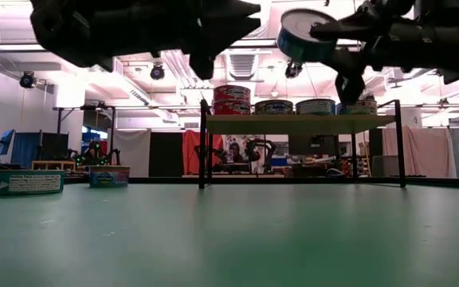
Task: Stack canned seafood by type on shelf
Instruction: Stack the blue tuna can on top of the other blue tuna can on the shelf
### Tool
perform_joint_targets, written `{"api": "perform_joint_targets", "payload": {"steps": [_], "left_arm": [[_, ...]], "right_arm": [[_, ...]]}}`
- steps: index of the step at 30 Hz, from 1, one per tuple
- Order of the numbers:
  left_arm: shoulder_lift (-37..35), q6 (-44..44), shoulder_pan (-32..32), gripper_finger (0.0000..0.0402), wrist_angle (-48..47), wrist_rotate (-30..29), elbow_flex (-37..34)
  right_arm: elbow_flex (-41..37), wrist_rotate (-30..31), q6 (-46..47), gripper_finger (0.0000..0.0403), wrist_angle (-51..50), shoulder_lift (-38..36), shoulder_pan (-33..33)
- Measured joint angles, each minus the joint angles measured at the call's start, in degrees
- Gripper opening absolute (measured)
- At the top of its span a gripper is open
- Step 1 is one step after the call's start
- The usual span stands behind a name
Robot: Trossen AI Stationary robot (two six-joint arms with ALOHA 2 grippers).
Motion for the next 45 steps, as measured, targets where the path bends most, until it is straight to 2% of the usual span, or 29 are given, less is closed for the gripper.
{"api": "perform_joint_targets", "payload": {"steps": [8,14,22,41,45], "left_arm": [[0.3,-5.4,2.1,0.0201,0.1,0.7,1.2],[1.6,-6.5,2.3,0.0247,-0.1,0.7,2.1],[3.2,-6.0,2.2,0.0254,0.0,1.7,4.5],[3.2,-7.2,2.6,0.0254,1.2,8.2,4.1],[3.2,-7.6,2.6,0.0254,1.4,7.7,4.1]], "right_arm": [[2.9,-3.2,-10.4,0.0126,-0.1,0.8,2.1],[4.9,-2.9,-11.2,0.0126,-4.2,0.8,2.0],[8.6,-3.5,-12.4,0.0126,-9.6,1.1,2.2],[8.7,0.0,-13.6,0.0126,-10.8,1.4,1.9],[8.7,-0.5,-13.6,0.0126,-10.5,1.4,2.0]]}}
